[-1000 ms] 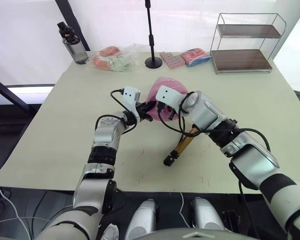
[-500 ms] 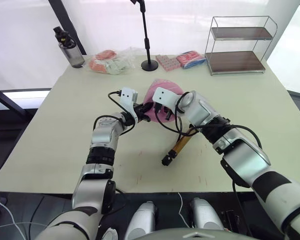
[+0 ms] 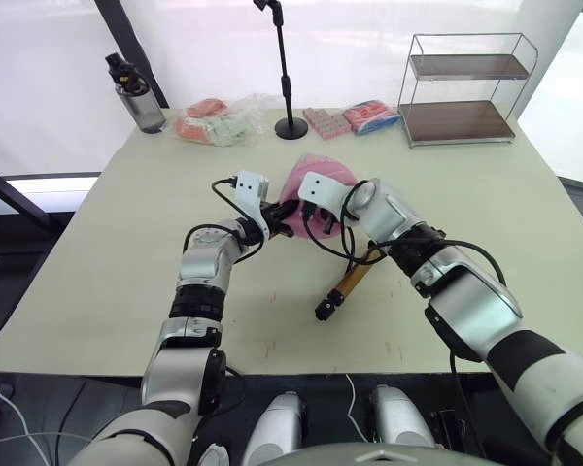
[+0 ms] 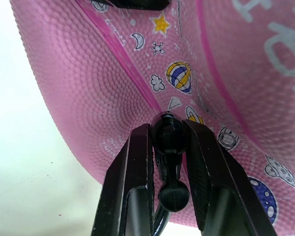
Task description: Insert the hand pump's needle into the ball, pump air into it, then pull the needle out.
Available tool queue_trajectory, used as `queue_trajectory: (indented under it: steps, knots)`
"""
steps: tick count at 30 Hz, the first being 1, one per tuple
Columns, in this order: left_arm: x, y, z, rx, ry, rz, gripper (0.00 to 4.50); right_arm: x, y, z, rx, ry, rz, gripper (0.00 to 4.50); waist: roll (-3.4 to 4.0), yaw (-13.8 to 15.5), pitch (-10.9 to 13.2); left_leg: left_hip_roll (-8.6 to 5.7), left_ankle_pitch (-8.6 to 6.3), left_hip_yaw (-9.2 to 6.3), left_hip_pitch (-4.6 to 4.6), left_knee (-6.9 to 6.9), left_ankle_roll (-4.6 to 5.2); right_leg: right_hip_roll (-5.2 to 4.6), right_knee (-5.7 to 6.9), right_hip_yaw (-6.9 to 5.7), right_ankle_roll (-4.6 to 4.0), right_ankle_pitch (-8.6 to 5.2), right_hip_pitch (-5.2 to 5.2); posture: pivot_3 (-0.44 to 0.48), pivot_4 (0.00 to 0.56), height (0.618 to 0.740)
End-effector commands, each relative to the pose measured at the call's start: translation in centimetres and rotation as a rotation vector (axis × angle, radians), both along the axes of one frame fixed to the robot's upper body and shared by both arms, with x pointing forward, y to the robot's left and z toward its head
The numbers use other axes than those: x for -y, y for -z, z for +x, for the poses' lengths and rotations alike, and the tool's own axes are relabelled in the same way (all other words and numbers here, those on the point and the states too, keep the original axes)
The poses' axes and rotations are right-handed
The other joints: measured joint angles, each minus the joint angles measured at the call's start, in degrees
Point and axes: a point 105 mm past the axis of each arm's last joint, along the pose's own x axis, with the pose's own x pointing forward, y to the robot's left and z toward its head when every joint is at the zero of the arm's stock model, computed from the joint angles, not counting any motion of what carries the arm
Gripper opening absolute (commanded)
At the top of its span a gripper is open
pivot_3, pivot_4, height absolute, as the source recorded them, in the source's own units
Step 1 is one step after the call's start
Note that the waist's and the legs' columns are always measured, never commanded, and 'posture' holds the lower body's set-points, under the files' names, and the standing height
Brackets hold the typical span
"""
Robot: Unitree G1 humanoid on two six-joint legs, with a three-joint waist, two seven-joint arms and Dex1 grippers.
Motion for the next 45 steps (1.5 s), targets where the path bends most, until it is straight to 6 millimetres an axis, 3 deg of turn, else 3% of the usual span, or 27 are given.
queue_trajectory:
  steps: [1, 18, 32, 40, 45]
  knots:
    - [0.5, 2.5, -0.8, -0.106, 0.034, 0.001, 0.0, 5.0, 5.3, -0.4, -0.122, 0.134, -0.157, 0.35, 0.0, 0.02, 0.0, 0.0, 0.0, 0.0, 0.0, 0.0, 0.0, 0.0, 0.0, 0.0, 0.0, 0.0, 0.0, 0.0, 0.15, 0.74]
    - [0.3, 2.5, -0.6, -0.115, 0.017, -0.014, 0.0, 7.6, 7.4, -0.7, -0.132, 0.151, -0.283, 0.35, 0.0, 0.42, -0.02, -0.06, 0.0, -0.1, 0.0, -0.03, 0.0, -0.02, -0.02, -0.03, 0.03, -0.02, 0.0, 0.0, 0.15, 0.74]
    - [0.3, 2.5, -0.6, -0.12, 0.018, -0.016, 0.0, 8.8, 9.5, -1.2, -0.164, 0.208, -0.259, 0.35, -0.03, 0.39, -0.56, -0.74, -0.01, -1.08, 0.31, -0.24, -0.01, -0.04, -0.04, 0.21, 0.26, -0.15, 0.03, 0.0, 0.15, 0.74]
    - [0.3, 2.5, -0.4, -0.117, 0.017, -0.012, 0.0, 5.9, 7.0, -0.1, -0.099, 0.162, -0.112, 0.35, 0.0, 0.37, -0.54, -0.92, 0.0, -1.75, 0.52, -0.46, -0.03, 0.0, -0.08, 0.3, 0.27, -0.16, 0.05, 0.0, 0.15, 0.74]
    - [0.3, 2.4, -0.3, -0.112, 0.018, -0.011, 0.0, 4.6, 4.4, 0.5, -0.055, 0.147, -0.023, 0.35, 0.08, 0.43, -0.45, -0.94, 0.0, -1.79, 0.51, -0.5, -0.03, 0.0, -0.13, 0.3, 0.27, -0.16, 0.04, 0.0, 0.15, 0.74]
